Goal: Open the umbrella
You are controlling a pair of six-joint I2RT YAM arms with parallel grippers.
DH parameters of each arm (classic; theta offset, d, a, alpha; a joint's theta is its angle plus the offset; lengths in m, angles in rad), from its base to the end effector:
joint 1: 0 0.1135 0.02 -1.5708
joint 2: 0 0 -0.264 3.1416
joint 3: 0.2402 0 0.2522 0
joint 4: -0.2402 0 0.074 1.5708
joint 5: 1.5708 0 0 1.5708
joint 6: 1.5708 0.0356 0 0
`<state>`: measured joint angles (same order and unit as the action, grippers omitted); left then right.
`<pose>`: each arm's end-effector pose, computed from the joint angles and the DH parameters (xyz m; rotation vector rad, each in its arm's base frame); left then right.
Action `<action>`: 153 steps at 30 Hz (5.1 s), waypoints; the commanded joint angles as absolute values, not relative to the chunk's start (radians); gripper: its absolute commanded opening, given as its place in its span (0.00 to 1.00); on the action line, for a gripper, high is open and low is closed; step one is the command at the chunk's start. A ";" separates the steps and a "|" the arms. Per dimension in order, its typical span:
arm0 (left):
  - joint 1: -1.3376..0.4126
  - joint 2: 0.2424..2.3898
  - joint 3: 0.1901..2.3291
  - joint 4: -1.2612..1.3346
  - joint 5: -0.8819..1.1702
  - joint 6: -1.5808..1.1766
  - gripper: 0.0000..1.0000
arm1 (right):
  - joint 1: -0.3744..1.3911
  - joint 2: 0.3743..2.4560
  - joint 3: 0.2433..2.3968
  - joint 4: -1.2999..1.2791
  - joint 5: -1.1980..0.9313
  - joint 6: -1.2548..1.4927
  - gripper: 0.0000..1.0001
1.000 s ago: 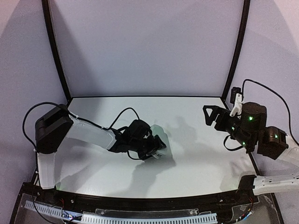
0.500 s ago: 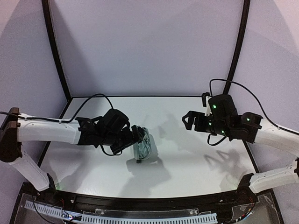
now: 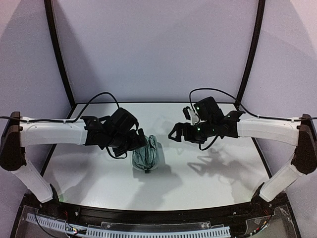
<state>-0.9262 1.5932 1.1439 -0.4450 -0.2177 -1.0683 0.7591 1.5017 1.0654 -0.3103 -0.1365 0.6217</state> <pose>0.2109 -0.2677 0.2403 -0.2770 2.5202 -0.5984 0.2356 0.2302 0.2535 -0.2427 2.4548 0.8163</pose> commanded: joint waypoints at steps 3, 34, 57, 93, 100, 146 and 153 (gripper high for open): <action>-0.890 1.574 1.119 -0.491 -0.224 -1.063 0.98 | 0.800 1.668 1.214 -0.300 -0.216 0.555 0.95; -0.829 1.343 0.724 -0.263 -0.192 -1.239 0.79 | 0.995 2.155 1.734 -0.699 0.077 0.511 0.99; -0.829 1.279 0.734 -0.261 -0.186 -1.189 0.77 | 0.989 1.996 1.592 -0.302 -0.003 0.355 0.00; -0.851 1.113 0.917 -0.167 0.453 -0.828 0.94 | 0.876 1.121 1.078 -0.443 -0.615 -0.747 0.00; -0.851 1.061 0.896 -0.197 0.399 -0.816 0.95 | 0.870 1.037 1.030 -0.554 -0.806 -0.801 0.00; -1.000 1.380 1.113 -0.205 0.447 -0.920 0.39 | 0.839 1.132 1.117 -0.492 -0.596 -0.775 0.00; -1.000 1.397 1.105 -0.131 0.429 -0.922 0.01 | 0.839 1.140 1.075 -0.421 -0.479 -0.721 0.04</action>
